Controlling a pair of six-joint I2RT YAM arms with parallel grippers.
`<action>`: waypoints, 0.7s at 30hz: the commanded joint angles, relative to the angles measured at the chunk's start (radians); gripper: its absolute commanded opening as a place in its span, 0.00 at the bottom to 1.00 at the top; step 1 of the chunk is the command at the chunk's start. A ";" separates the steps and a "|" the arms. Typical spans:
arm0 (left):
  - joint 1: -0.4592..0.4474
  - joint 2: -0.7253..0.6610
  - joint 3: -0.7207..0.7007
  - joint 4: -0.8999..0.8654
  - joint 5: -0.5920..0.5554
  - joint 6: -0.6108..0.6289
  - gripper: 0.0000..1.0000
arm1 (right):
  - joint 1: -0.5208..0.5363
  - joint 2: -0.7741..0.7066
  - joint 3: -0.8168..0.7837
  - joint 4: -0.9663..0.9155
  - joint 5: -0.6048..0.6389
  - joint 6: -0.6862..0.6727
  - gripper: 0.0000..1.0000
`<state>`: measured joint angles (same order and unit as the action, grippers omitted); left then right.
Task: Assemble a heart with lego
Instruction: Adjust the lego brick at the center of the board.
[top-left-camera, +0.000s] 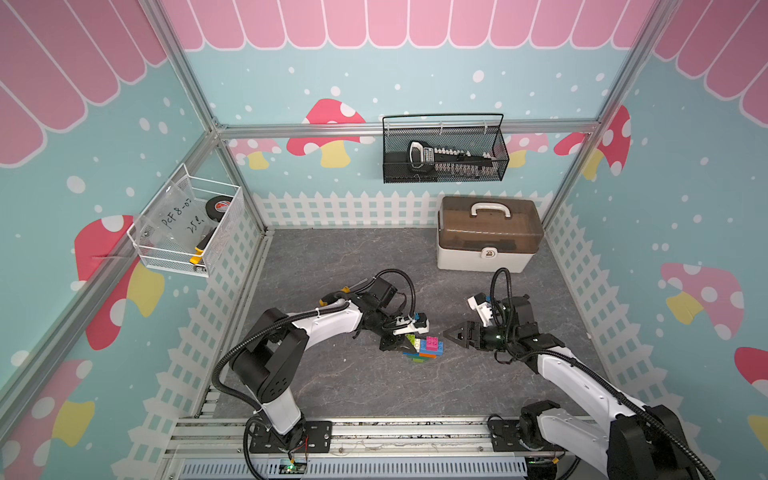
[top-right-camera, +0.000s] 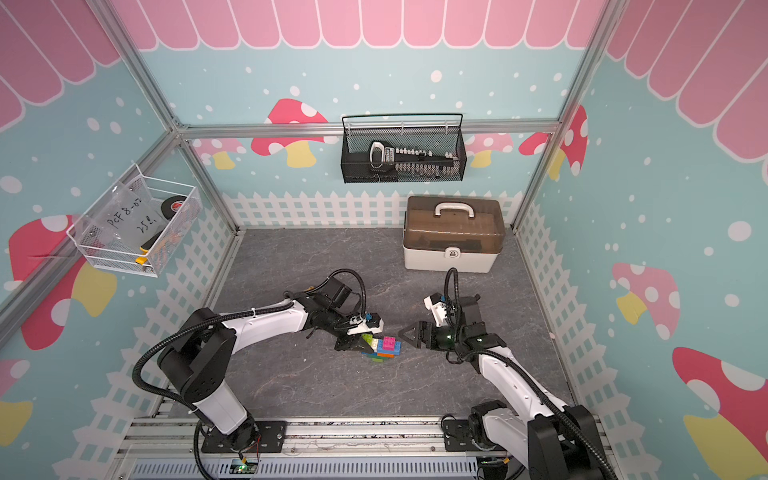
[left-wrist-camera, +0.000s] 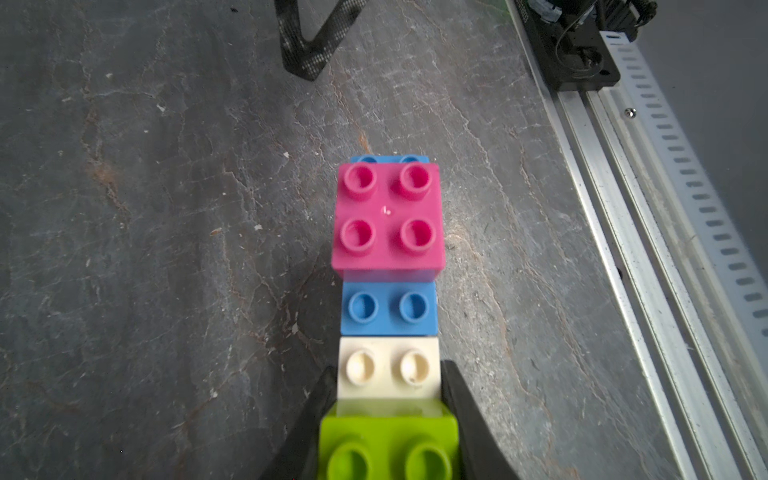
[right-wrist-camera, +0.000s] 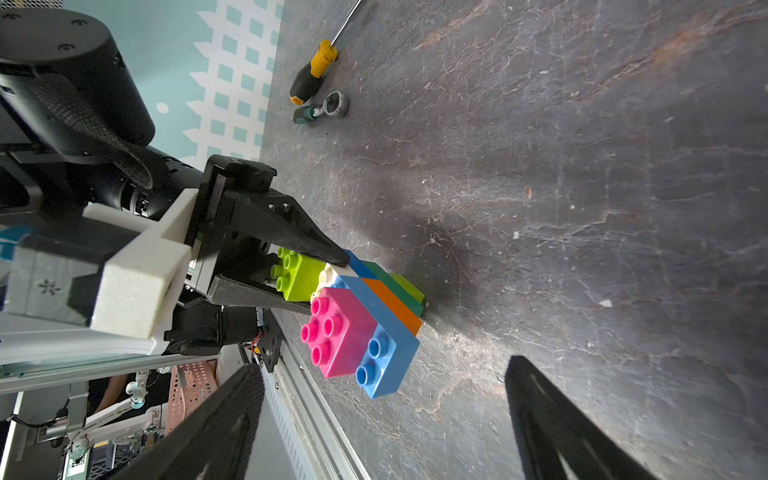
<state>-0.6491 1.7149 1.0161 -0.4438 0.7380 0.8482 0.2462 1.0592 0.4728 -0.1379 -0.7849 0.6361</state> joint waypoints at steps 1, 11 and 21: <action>0.010 -0.046 -0.003 0.036 0.032 -0.082 0.26 | -0.013 -0.017 0.025 -0.020 0.000 -0.025 0.89; 0.038 -0.265 -0.237 0.547 -0.082 -1.038 0.21 | -0.063 -0.072 0.098 -0.044 0.108 -0.109 0.95; -0.030 -0.277 -0.347 0.803 -0.322 -1.586 0.20 | -0.062 -0.066 0.135 0.033 0.205 -0.185 0.99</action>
<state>-0.6735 1.4231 0.6636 0.2310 0.5079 -0.4892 0.1886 0.9932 0.5800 -0.1326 -0.6315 0.5087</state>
